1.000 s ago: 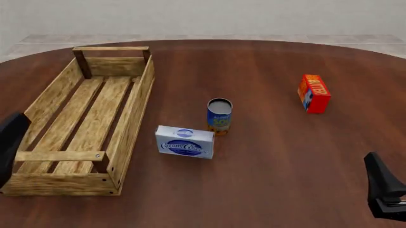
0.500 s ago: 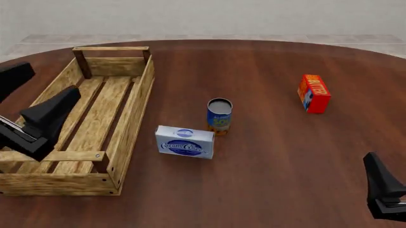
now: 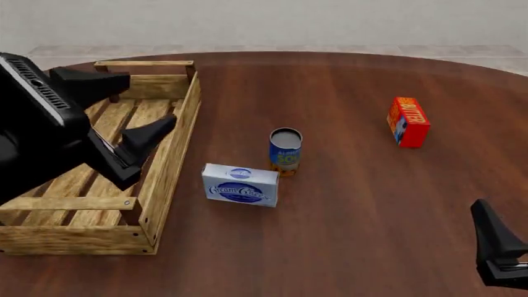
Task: Pick up the cream cheese and put it in the tray.
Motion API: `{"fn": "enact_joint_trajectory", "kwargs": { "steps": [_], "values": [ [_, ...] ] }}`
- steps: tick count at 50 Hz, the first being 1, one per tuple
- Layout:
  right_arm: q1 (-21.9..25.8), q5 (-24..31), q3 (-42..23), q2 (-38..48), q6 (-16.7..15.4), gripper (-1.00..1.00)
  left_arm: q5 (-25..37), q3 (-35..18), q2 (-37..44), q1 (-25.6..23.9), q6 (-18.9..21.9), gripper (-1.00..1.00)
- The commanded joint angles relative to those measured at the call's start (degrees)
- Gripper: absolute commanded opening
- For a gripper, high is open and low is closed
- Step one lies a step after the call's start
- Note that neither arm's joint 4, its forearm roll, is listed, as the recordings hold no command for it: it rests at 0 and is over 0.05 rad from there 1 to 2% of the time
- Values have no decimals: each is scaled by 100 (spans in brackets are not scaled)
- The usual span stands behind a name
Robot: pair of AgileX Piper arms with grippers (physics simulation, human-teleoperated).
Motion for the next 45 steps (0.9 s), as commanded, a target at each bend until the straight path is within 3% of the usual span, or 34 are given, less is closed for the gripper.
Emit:
{"fn": "enact_joint_trajectory", "kwargs": {
  "steps": [1,10,18,26,36,45],
  "values": [
    [29,14,-1,-13,-1,100,482,-532,587,-289,399,100],
    [48,17,0,-19,12,100,878,-1031,1113,-341,652,100],
    [53,21,1,-12,23,100,1401,-1576,1670,-401,1132,100],
    [56,23,-2,-15,37,100,1806,-1706,2002,-529,1664,100],
    [60,13,-2,14,95,100,2220,-2063,2418,-634,1824,100],
    [64,5,0,14,95,100,2361,-2049,2747,-668,1974,100]
  ]
}}
